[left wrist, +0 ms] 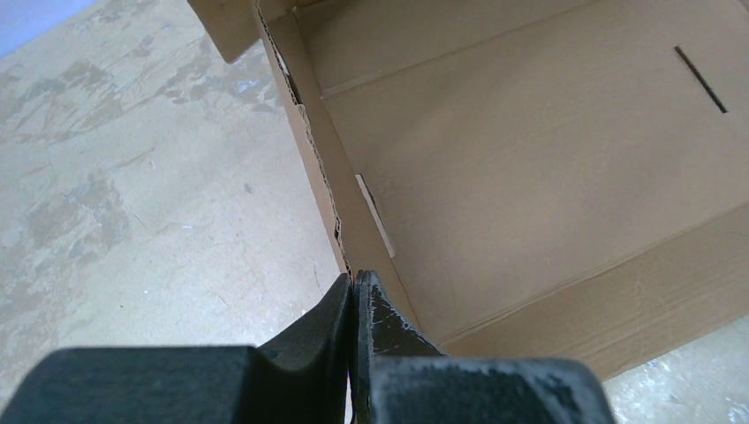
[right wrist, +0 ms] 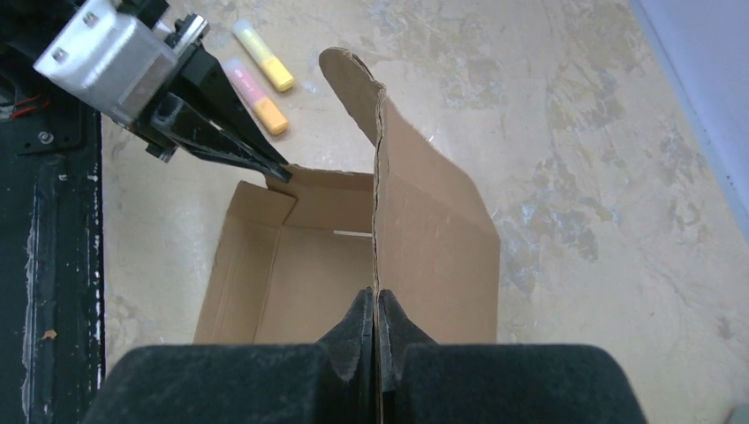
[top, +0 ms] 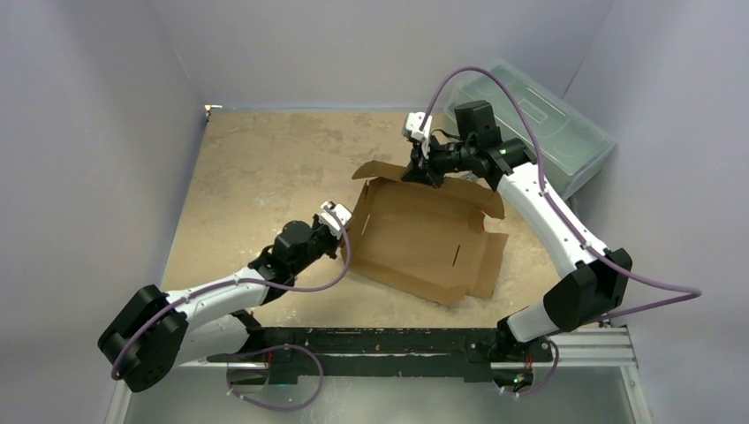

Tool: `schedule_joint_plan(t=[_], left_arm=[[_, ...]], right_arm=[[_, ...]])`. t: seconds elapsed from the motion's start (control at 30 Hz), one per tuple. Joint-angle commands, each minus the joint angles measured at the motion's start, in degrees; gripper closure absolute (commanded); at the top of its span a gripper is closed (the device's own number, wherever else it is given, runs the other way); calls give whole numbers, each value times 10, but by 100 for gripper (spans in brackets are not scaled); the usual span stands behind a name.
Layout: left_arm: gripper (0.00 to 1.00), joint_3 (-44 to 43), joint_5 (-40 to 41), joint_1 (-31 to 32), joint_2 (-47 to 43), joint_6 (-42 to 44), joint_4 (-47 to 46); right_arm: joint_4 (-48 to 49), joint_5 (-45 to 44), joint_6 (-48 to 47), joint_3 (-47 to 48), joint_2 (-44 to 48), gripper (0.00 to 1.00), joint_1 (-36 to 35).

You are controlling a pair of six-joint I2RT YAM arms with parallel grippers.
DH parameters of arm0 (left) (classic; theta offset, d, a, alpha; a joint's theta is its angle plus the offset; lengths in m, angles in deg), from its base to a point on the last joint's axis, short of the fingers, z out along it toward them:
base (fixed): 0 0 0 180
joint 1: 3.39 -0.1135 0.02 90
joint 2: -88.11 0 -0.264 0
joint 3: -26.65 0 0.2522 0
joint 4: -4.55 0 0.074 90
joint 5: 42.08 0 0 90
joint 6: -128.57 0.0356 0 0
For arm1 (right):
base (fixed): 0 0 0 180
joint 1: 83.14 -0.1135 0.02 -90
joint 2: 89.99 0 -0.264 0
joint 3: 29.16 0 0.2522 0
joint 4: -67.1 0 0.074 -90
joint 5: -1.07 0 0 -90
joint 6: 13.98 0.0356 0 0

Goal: Fold the paper box
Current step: Fold the paper box at the center of the board.

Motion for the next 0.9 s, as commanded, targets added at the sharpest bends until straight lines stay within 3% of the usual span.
schedule_joint_plan(t=[0.0,0.33,0.87], left_arm=[[100,22,-32,4,-23,-32,-39],[95,29,4,4,-52,-105,-14],[94,15,-29,5,-47,-122,-15]], right_arm=[[3,20,-12,-9,5,100,-4],[0,40,-18,-9,38,100,-4],[25,96,25,-53,64,100,-4]])
